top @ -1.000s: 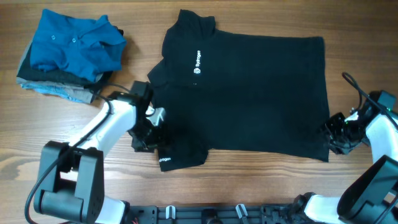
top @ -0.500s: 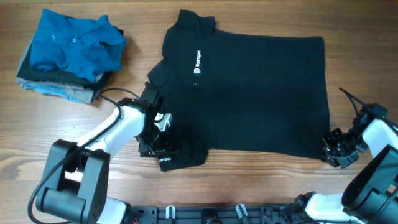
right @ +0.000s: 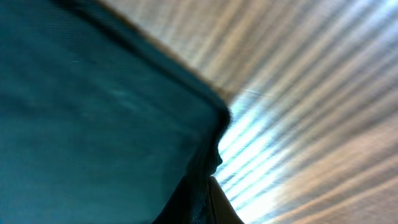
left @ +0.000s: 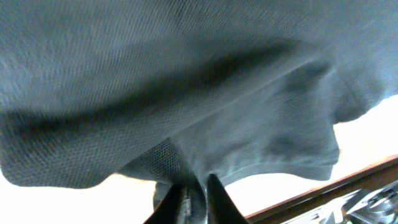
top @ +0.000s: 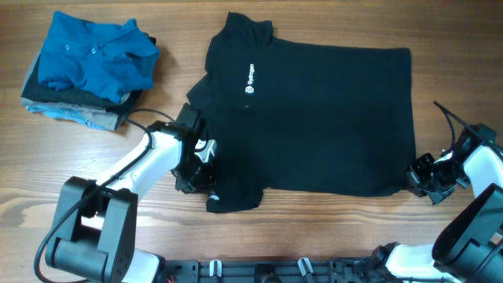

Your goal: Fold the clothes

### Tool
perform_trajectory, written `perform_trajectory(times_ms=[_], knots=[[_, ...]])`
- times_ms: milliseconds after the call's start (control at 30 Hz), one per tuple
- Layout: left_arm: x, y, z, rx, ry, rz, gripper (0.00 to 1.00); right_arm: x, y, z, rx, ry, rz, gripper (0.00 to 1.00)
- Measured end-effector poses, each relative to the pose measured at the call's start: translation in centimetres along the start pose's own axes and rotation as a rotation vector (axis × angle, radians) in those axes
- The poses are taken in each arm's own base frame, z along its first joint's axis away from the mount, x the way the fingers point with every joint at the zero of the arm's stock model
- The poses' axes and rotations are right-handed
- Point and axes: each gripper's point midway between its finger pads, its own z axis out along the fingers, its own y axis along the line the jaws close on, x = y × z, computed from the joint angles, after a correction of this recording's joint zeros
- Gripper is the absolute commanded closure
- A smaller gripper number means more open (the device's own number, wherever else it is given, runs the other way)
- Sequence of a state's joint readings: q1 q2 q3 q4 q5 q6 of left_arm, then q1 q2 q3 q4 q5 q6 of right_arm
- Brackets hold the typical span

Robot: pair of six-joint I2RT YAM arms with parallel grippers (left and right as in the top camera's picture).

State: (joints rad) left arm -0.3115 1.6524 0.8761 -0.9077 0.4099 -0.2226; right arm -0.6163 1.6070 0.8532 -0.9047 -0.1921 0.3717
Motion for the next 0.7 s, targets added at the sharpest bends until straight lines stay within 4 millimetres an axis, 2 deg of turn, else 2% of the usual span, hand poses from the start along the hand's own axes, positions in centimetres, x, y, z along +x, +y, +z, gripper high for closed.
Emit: perform_trajectory(times_ms=[167,267,300,333,367,400,500,533,700], knots=[[-2.3,-1.9,-2.6,0.020,-0.065,0.029,0.96,0.1,0.6,0.0,-0.032,0.007,-0.020,0.96],[-3.1,-2.5,-3.5,0.028,-0.092,0.042,0.95,0.0,0.7,0.0,-0.038,0.005,-0.021,0.96],[-3.4,-2.7,-3.7,0.030,-0.101,0.046,0.81,0.0,0.8,0.0,-0.042,0.003,-0.022,0.96],[-3.4,-2.8,-3.8,0.031,-0.102,0.046,0.74,-0.1,0.9,0.0,-0.048,0.001,-0.026,0.96],[-3.4,-2.8,-3.9,0.030,-0.101,0.050,0.53,-0.1,1.1,0.0,-0.058,0.000,-0.032,0.96],[-3.0,-2.7,-3.9,0.026,-0.085,0.038,0.41,-0.2,1.2,-0.1,-0.068,-0.001,-0.039,0.96],[-1.4,-2.0,-3.8,0.000,-0.022,0.011,0.39,-0.1,1.5,-0.1,-0.082,0.001,-0.045,0.96],[-1.0,-1.6,-3.8,-0.022,-0.008,0.001,0.36,-0.2,1.5,-0.1,-0.083,0.001,-0.044,0.96],[-1.1,0.0,-3.9,-0.116,-0.021,-0.004,0.21,-0.2,1.5,-0.1,-0.084,-0.001,-0.045,0.95]])
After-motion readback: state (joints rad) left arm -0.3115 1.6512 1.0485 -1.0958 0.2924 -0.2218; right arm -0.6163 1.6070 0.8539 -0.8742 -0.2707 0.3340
